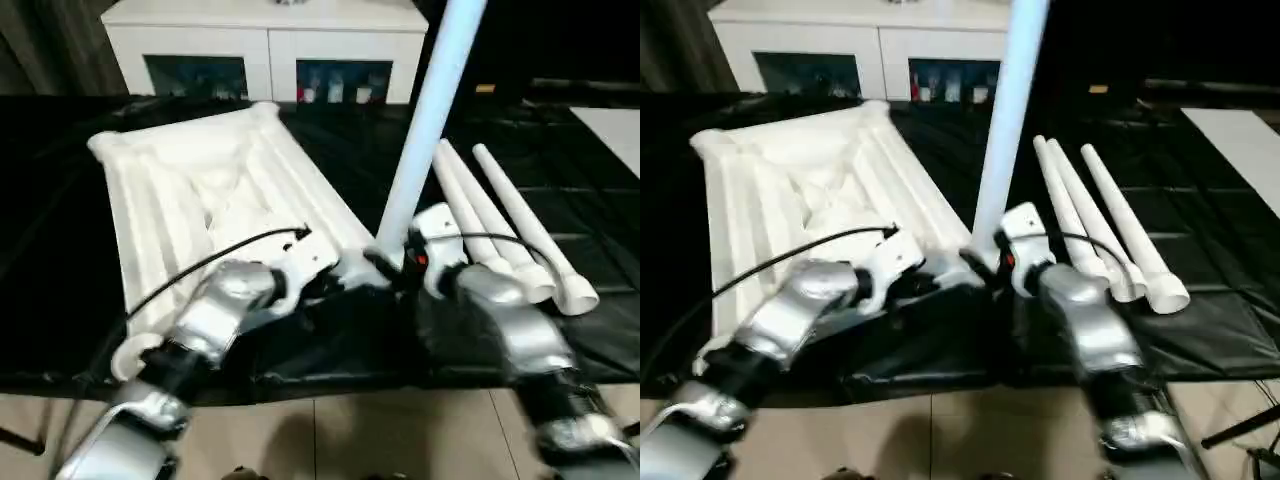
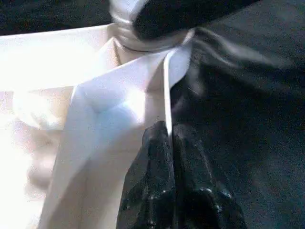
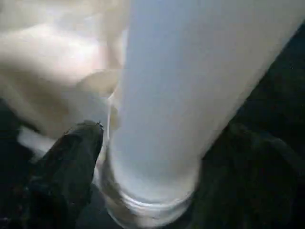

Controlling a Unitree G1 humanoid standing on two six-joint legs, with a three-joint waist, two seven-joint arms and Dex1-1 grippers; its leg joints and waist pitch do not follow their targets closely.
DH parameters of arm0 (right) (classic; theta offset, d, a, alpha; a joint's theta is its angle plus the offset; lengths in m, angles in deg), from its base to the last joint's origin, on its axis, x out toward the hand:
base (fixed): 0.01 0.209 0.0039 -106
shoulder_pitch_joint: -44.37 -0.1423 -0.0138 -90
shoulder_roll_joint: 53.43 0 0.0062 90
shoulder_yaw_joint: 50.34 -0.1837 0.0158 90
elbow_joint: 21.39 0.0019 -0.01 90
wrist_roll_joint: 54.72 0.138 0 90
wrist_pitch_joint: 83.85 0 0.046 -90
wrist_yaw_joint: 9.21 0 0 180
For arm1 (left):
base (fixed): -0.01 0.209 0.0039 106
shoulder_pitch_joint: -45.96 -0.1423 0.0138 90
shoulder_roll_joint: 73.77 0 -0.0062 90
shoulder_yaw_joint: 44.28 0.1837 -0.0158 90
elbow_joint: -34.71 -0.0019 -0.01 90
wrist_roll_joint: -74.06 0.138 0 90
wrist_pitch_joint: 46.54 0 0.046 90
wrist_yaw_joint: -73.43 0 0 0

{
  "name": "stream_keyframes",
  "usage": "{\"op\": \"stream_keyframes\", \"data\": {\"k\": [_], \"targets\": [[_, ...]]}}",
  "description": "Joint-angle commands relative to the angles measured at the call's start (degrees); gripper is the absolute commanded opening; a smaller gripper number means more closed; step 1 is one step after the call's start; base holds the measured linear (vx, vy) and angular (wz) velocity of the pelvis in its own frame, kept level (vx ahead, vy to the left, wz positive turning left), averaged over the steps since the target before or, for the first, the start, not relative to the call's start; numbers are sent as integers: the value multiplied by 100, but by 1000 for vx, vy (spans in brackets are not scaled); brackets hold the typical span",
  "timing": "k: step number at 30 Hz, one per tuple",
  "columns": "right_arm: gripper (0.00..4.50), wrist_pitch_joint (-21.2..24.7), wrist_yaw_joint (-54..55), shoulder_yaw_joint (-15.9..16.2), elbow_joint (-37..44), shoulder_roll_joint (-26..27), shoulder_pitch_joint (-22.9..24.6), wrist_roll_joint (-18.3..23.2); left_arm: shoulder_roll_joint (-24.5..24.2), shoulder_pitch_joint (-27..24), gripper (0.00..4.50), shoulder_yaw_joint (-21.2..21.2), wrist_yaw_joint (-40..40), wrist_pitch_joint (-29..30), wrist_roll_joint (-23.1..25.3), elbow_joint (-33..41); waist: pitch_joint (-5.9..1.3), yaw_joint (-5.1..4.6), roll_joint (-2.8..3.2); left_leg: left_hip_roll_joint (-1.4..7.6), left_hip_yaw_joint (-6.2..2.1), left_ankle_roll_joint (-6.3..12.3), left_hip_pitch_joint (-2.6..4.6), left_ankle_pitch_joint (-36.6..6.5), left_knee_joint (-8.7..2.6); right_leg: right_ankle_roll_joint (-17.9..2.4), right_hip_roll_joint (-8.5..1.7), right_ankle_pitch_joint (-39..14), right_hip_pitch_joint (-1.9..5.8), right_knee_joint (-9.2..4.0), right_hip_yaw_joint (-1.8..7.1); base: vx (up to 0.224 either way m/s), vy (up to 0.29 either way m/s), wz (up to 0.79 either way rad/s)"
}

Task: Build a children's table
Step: Rotate leg to tighten

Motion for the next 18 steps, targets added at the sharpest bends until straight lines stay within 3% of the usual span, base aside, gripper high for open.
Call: {"op": "stream_keyframes", "data": {"k": [1,4,11,15,16,18], "targets": [[445,150,-501,9,252,-197,53,169,-136,-24,0,260,-585,-100,-63,358,-423,8,19,312,-84,424,97,-1073,-403,-1330,-348,-911,296,-271,313,0,0,0],[445,205,-865,55,360,-402,130,273,-267,-41,0,316,-770,-25,-77,452,-405,28,9,311,-76,342,124,-1249,-413,-1401,-342,-1117,274,-291,313,0,0,0],[445,382,-1459,302,608,-646,271,368,-320,-52,0,304,-819,-14,-87,556,-386,31,-33,305,-101,166,102,-1507,-437,-1148,-364,-1820,286,-362,313,0,0,0],[445,377,-1475,385,542,-648,246,264,-312,-55,0,311,-831,-7,-87,582,-392,23,-28,306,-103,163,104,-1461,-433,-1144,-361,-1813,274,-365,313,0,0,0],[417,374,-1457,360,514,-630,234,271,-308,-52,0,302,-827,-13,-86,582,-395,25,-27,307,-99,167,105,-1426,-430,-1168,-359,-1741,273,-358,316,0,0,0],[409,380,-1447,285,495,-588,209,326,-308,-46,0,289,-827,-24,-83,579,-404,30,-28,309,-102,188,96,-1349,-428,-1198,-357,-1608,284,-336,315,0,0,0]]}}
